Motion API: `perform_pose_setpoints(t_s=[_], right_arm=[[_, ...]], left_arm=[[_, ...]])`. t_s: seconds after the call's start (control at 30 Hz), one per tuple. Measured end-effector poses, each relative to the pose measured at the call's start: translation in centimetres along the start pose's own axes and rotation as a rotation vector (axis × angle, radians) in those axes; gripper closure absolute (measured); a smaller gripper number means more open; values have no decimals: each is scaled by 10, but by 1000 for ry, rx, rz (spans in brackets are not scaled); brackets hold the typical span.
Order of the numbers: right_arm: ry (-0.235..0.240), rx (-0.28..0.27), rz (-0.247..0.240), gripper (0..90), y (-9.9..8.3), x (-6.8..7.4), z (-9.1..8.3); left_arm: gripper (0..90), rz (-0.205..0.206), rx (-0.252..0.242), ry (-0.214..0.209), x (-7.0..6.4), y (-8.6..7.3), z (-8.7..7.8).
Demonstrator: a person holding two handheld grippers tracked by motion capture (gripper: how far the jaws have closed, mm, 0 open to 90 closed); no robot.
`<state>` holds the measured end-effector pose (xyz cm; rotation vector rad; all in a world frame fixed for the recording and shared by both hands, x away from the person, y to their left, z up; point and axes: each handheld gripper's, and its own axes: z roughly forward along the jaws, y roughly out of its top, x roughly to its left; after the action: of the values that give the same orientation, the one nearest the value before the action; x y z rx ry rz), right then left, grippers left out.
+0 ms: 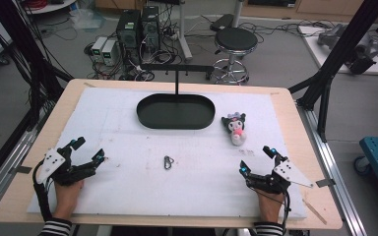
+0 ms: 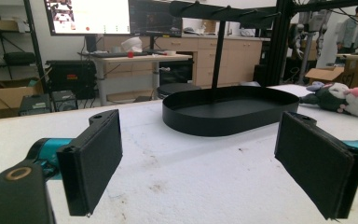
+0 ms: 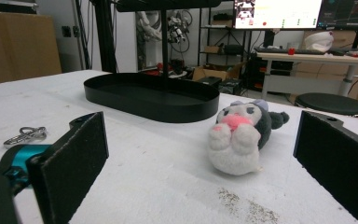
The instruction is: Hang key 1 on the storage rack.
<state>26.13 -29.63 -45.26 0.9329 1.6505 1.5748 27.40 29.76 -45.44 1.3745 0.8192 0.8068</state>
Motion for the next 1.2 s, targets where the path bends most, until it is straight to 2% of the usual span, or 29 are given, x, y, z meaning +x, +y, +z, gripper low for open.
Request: perform_pose_setpoints(t_s=[0.73,0.9,0.97,1.07,1.2], right_arm=[[-10,0,-6,23,0,-1,1],[-22,4,13,23,1,-1,1],[-46,42,17,23,6,-4,2],[-55,55,12,24,14,-7,3],[-80,98,-9,24,37,-11,9]], left_arm=[[152,-7,-1,1,0,0,0],[152,-5,0,1,1,0,0],[152,-10,-2,1,1,0,0],[152,-11,-2,2,1,0,0],[152,-10,-1,2,1,0,0]])
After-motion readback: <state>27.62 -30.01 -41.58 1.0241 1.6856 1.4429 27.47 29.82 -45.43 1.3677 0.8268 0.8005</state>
